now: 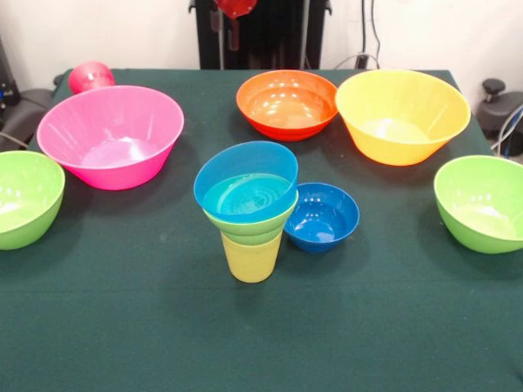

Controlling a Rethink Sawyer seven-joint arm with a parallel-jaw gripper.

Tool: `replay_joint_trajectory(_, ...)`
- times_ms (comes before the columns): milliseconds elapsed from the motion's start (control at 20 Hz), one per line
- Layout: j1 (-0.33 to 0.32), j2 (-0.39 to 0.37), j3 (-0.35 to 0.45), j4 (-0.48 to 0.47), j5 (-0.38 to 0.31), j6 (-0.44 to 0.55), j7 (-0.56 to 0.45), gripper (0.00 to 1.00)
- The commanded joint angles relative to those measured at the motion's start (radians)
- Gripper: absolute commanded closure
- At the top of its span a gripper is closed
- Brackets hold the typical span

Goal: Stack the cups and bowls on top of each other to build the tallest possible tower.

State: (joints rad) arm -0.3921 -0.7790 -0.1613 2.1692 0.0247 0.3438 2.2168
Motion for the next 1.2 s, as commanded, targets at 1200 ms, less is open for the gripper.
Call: replay_joint_trajectory(1200, 0.144, 0.005, 0.185, -0.015, 0.095, -0.026, 0.17, 0.0)
